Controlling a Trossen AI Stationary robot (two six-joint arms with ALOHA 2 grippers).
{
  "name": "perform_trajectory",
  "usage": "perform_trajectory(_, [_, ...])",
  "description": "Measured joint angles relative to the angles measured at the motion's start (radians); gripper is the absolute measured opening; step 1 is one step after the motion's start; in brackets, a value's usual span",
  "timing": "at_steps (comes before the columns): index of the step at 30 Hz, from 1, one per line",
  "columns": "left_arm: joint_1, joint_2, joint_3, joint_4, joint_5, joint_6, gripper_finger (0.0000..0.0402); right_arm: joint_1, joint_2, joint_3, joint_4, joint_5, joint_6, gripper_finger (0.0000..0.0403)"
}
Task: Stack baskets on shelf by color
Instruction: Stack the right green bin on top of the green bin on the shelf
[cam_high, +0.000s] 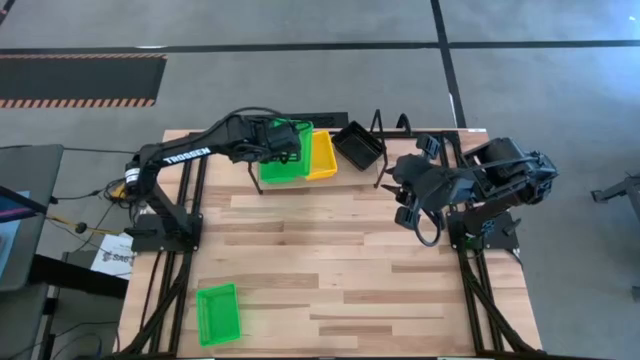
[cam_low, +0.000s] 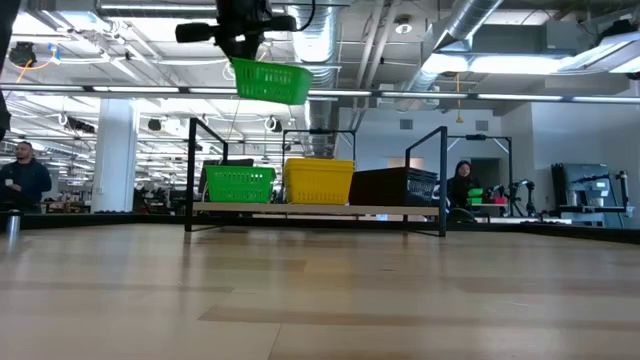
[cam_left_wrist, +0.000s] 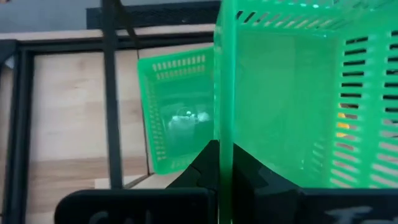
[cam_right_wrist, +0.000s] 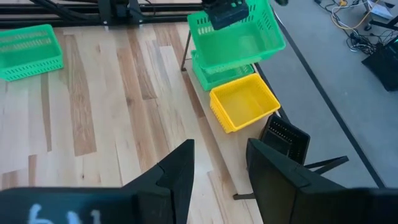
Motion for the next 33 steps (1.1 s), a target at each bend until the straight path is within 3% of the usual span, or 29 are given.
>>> perform_trajectory(13, [0.075,-0.003,-0.193,0.122,0.156,0.077,0.0,-0.001,0.0,0.0,0.0,-0.019,0.0,0.0166])
perform_trajectory(23, [0.163,-0.056,-0.331,0.223,0.22,0.116,0.0,-0.001,0.0,0.0,0.0,-0.022,0.0,0.0166])
perform_trajectory(33, [0.211,-0.095,-0.464,0.37,0.203,0.114,0.0,-0.002,0.0,0.0,0.0,-0.022,0.0,0.0166])
